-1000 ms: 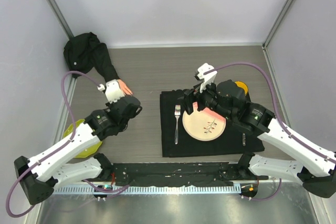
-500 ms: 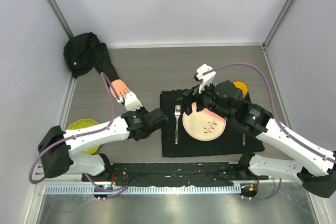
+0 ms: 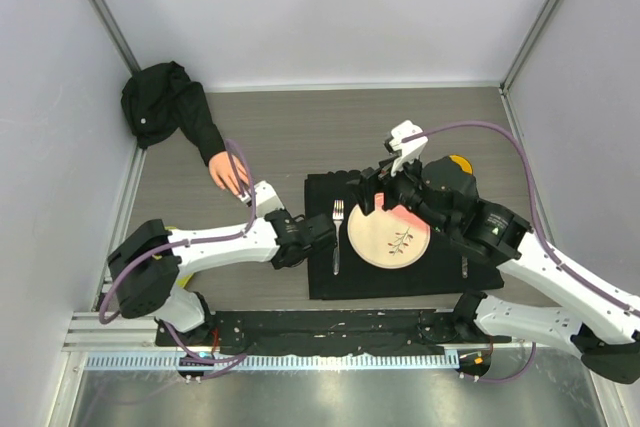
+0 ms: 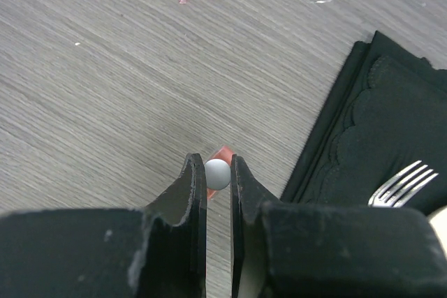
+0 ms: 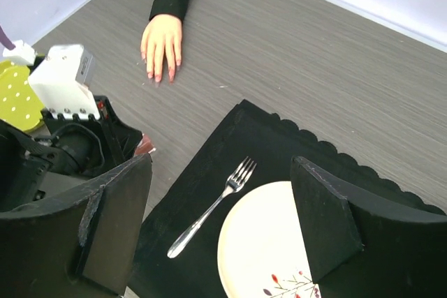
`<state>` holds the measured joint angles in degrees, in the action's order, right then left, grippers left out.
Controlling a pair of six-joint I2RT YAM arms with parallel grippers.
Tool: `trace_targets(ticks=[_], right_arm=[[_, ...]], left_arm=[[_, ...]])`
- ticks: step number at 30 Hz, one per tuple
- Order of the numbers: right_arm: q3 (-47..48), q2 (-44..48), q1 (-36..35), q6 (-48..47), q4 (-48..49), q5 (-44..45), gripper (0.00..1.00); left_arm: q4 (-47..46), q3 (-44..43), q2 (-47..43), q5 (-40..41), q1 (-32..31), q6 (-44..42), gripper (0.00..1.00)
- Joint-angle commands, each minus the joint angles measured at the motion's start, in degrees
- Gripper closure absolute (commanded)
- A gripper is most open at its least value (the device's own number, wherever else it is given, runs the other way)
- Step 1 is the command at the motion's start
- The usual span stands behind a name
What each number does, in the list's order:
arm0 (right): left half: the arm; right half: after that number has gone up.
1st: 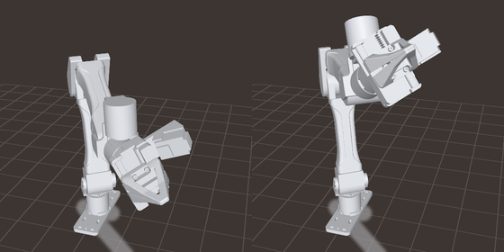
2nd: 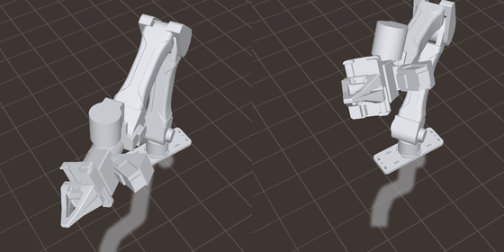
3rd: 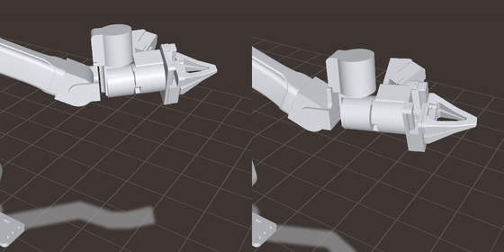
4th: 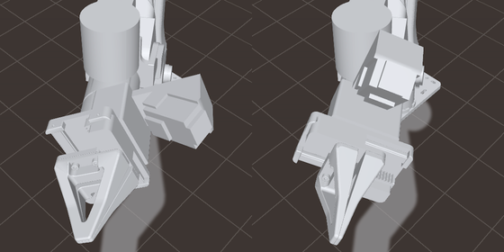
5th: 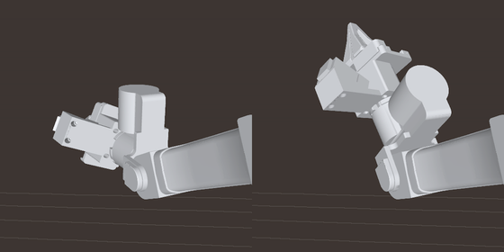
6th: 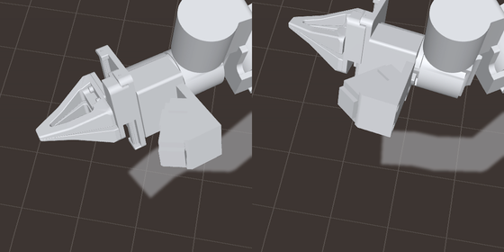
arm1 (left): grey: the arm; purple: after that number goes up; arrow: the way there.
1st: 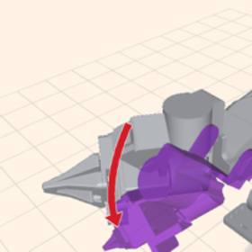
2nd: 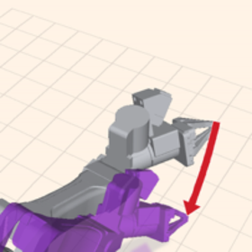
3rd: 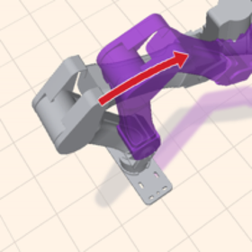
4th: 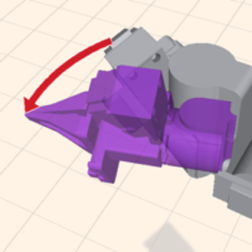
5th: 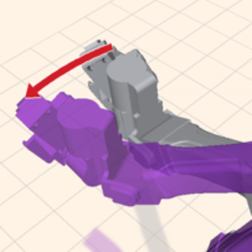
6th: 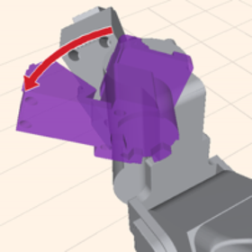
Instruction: Paint the nails
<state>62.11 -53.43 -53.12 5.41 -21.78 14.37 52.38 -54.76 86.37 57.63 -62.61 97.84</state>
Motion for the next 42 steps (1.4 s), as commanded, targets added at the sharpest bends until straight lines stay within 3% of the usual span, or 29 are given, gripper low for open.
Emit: trace_targets(ticks=[1, 20, 33, 38, 42], right_arm=[[0.1, 2.4, 0.5, 1.0, 2.9, 2.7, 0.15], [-1.4, 4.6, 1.2, 0.5, 2.4, 2.5, 0.15], [-1.4, 4.6, 1.5, 0.5, 2.4, 2.1, 0.15], [-1.2, 4.3, 1.6, 0.7, 2.4, 1.6, 0.15], [-0.8, 4.1, 1.7, 0.8, 2.4, 1.4, 0.15]], left_arm=[[2.3, -1.7, 1.6, 3.4, -0.2, 5.6, 1.0], [4.3, -3.2, 8.1, 4.0, -0.2, 8.3, 0.93], [4.4, -3.2, 8.7, 3.5, -0.2, 8.3, 0.74], [5.3, -4.1, 8.1, 3.5, -0.2, 7.7, 0.62], [6.9, -5.7, 7.2, 3.8, -0.2, 7.2, 0.41]])
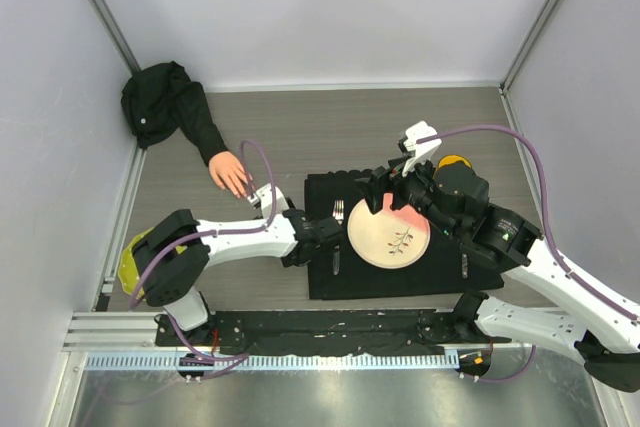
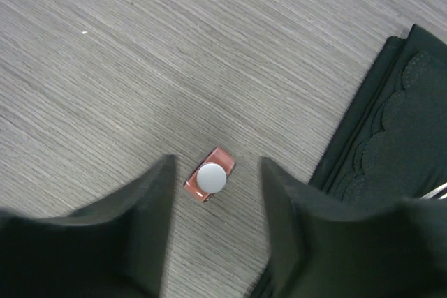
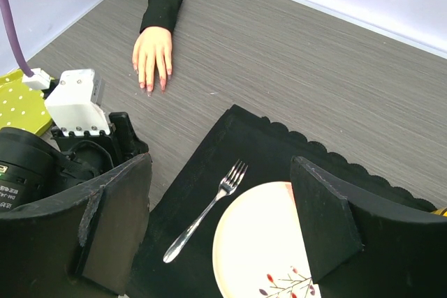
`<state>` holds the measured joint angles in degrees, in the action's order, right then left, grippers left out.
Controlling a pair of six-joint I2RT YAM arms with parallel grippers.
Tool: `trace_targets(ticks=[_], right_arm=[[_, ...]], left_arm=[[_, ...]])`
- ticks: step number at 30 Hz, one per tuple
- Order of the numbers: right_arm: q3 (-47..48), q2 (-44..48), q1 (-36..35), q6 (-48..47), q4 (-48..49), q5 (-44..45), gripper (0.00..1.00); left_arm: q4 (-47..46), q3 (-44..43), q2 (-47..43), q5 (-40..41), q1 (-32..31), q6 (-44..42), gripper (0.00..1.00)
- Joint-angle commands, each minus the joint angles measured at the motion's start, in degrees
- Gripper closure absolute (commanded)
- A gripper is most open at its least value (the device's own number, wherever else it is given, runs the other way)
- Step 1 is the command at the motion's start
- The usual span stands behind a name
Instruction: Paint the nails
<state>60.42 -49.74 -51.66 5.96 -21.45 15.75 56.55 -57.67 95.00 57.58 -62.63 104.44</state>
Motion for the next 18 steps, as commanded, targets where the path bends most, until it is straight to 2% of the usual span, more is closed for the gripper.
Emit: trace_targets(ticks=[1, 3, 6, 7, 8, 9, 10, 12, 13, 14, 15, 16, 17, 18], right_arm=[[1.0, 0.4, 0.2, 0.3, 2.0, 0.0, 0.15], [1.3, 0.6, 0.2, 0.3, 2.0, 0.1, 0.15], [2.2, 0.6, 0.4, 1.6, 1.6, 3.7, 0.15], [3.6, 0.2, 0.4, 2.6, -0.2, 6.7, 0.15], [4.6, -0.1, 0.4, 3.8, -1.7, 15.1, 0.15], [5.7, -0.3, 0.4, 5.6, -3.2, 18.4, 0.15], [7.8, -0.4, 0.4, 6.3, -6.2, 21.9, 0.16], [9.5, -0.1, 0.4, 7.0, -8.6, 27.9, 0.16], [11.3, 0.0, 0.4, 7.1, -11.0, 29.2, 0.15], [12.3, -0.2, 0.5, 7.1, -12.2, 30.8, 0.14], [13.6, -0.4, 0.4, 7.3, -13.5, 31.2, 0.1], [15.8, -0.4, 0.5, 7.7, -16.0, 31.4, 0.08], [16.5, -0.5, 0.4, 8.0, -16.9, 32.0, 0.03], [17.2, -0.3, 0.4, 7.9, -17.7, 31.1, 0.02]], left_arm=[[3.6, -3.2, -2.7, 3.9, -0.2, 0.4, 0.37], [5.8, -5.2, -4.4, 4.1, -0.2, -0.5, 0.27], [5.6, -7.5, -10.3, 3.8, -0.2, -6.6, 0.19], [5.1, -8.1, -12.0, 3.7, -0.2, -11.0, 0.18], [4.1, -8.6, -15.6, 3.5, -0.1, -13.0, 0.17], [3.3, -9.5, -17.3, 3.4, -0.1, -15.5, 0.14], [1.8, -9.7, -19.0, 3.1, -0.1, -19.2, 0.13], [-8.2, -9.5, -24.8, -0.2, 1.4, -37.3, 0.12], [-13.2, -9.3, -27.0, -9.8, 2.7, -45.0, 0.1], [-20.4, -9.4, -30.2, -15.4, 5.5, -57.2, 0.09], [-22.3, -10.7, -31.7, -22.2, 7.2, -61.2, 0.01], [-22.7, -12.0, -32.9, -29.2, 9.8, -63.3, 0.0], [-23.1, -13.2, -34.0, -32.4, 10.7, -68.3, 0.0], [-23.5, -15.4, -35.8, -34.8, 11.5, -70.9, 0.0]])
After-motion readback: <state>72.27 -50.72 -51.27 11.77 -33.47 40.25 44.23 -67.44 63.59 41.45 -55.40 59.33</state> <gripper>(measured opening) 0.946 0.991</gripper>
